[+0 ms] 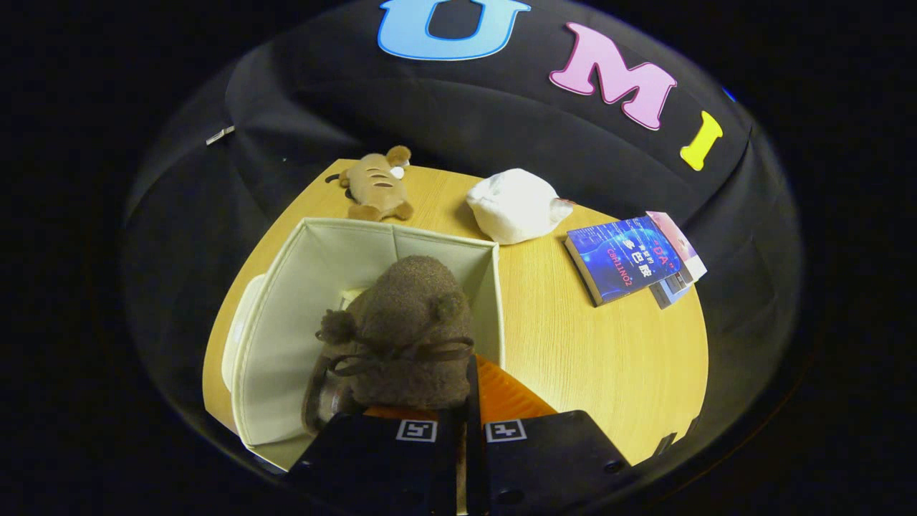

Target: Open the storage box then place both shoes into the box .Put the left shoe in first, then the right shoe, with the right side of both shoes facing outward in a uniform manner.

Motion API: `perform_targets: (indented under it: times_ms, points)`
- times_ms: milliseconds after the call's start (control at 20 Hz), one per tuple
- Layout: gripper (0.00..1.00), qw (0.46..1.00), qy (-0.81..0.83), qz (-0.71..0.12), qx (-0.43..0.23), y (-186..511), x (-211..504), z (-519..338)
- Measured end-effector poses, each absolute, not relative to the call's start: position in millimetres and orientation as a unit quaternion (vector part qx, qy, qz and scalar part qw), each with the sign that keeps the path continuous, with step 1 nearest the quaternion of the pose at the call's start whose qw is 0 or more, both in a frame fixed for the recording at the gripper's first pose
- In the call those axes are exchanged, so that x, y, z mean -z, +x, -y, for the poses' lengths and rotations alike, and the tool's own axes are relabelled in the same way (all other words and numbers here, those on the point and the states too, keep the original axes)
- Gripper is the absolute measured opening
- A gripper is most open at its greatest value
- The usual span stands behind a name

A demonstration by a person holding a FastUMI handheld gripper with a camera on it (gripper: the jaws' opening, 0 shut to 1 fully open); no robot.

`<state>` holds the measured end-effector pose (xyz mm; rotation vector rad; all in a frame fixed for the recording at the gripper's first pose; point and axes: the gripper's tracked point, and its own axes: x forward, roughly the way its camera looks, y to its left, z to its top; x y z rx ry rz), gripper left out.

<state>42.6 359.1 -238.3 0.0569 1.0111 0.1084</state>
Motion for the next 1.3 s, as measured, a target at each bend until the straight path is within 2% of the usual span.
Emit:
perform_targets:
  times_ms: [150,200,250,400,450,700,900,1150,1300]
  points:
    - [0.22,0.871,0.041,-0.485,-0.067,40.4,240.2,-368.9]
    - [0.34,0.873,0.046,-0.480,-0.074,40.2,235.7,-371.8]
    - [0.39,0.877,0.048,-0.471,-0.080,42.7,230.2,-374.4]
    - [0.94,0.884,0.047,-0.455,-0.093,46.8,219.3,-379.9]
    - [0.98,0.887,0.041,-0.450,-0.094,47.6,217.6,-377.6]
    - [0.99,0.894,0.033,-0.434,-0.108,44.8,213.1,-376.9]
    - [0.99,0.907,0.063,-0.388,-0.151,45.1,183.5,-377.8]
    - [0.99,0.930,0.070,-0.320,-0.167,55.1,150.9,-341.8]
    - [0.98,0.947,0.061,-0.274,-0.154,68.4,133.6,-298.4]
